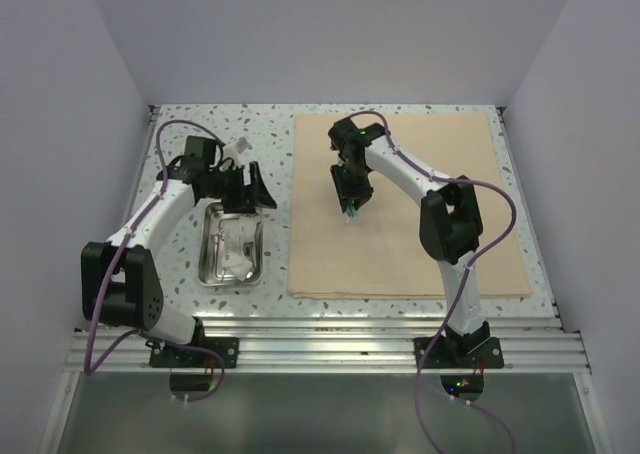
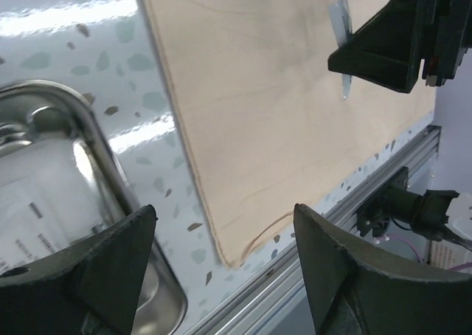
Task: Prepare the surgical pack
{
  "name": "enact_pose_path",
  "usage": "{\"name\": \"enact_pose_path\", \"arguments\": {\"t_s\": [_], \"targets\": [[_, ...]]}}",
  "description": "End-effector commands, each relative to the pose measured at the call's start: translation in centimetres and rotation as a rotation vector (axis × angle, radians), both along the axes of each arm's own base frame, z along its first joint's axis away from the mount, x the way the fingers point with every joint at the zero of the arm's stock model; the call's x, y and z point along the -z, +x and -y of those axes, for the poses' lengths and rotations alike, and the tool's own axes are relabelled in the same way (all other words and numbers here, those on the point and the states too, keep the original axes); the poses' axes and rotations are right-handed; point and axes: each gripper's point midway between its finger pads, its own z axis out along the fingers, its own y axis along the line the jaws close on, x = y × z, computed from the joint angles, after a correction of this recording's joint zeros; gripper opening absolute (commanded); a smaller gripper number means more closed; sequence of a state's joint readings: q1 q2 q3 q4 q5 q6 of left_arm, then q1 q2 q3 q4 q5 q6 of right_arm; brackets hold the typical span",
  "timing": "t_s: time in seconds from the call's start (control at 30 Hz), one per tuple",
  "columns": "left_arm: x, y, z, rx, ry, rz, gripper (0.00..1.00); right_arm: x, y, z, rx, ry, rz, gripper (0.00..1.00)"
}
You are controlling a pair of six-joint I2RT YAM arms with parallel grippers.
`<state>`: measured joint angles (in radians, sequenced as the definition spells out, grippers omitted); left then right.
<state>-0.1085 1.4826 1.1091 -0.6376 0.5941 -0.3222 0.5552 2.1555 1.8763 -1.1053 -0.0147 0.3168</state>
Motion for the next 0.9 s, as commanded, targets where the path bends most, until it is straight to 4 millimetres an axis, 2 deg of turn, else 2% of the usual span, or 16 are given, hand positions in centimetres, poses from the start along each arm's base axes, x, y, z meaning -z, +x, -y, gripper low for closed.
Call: {"name": "enact_pose_path", "arguments": {"t_s": [0.0,0.03,0.17,0.27,0.37,0.53,0.63,0.83,0.87], "targets": [[-3.4,2.4,3.8,0.081,-0.161,0.122,0.79,-3.7,0.6,-2.5,0.069,0.127,-0.002,0.39],[-3.7,2.8,5.0,0.113,-0.197,0.141,0.80,-4.2,0.6,-3.4,0.094,0.172,-0.018,0.39],[-4.0,4.2,7.5,0.152,-0.251,0.152,0.82,-6.6,1.6,-6.9,0.161,0.343,-0.039,0.39],[-4.2,4.7,9.4,0.182,-0.292,0.145,0.83,-7.9,2.0,-8.9,0.211,0.449,-0.063,0.39],[-4.8,5.0,11.4,0.203,-0.311,0.174,0.84,-8.3,1.8,-9.9,0.248,0.506,-0.094,0.39],[-3.9,5.2,13.5,0.226,-0.283,0.144,0.83,-8.7,1.4,-9.9,0.261,0.521,-0.097,0.40],[-3.3,5.1,13.9,0.228,-0.282,0.126,0.81,-8.7,1.2,-9.8,0.261,0.525,-0.104,0.39],[-2.0,4.9,13.9,0.221,-0.259,0.075,0.70,-8.9,1.2,-9.6,0.263,0.527,-0.103,0.40],[-1.7,4.9,13.8,0.216,-0.252,0.071,0.65,-9.2,1.2,-9.6,0.264,0.532,-0.100,0.40]]}}
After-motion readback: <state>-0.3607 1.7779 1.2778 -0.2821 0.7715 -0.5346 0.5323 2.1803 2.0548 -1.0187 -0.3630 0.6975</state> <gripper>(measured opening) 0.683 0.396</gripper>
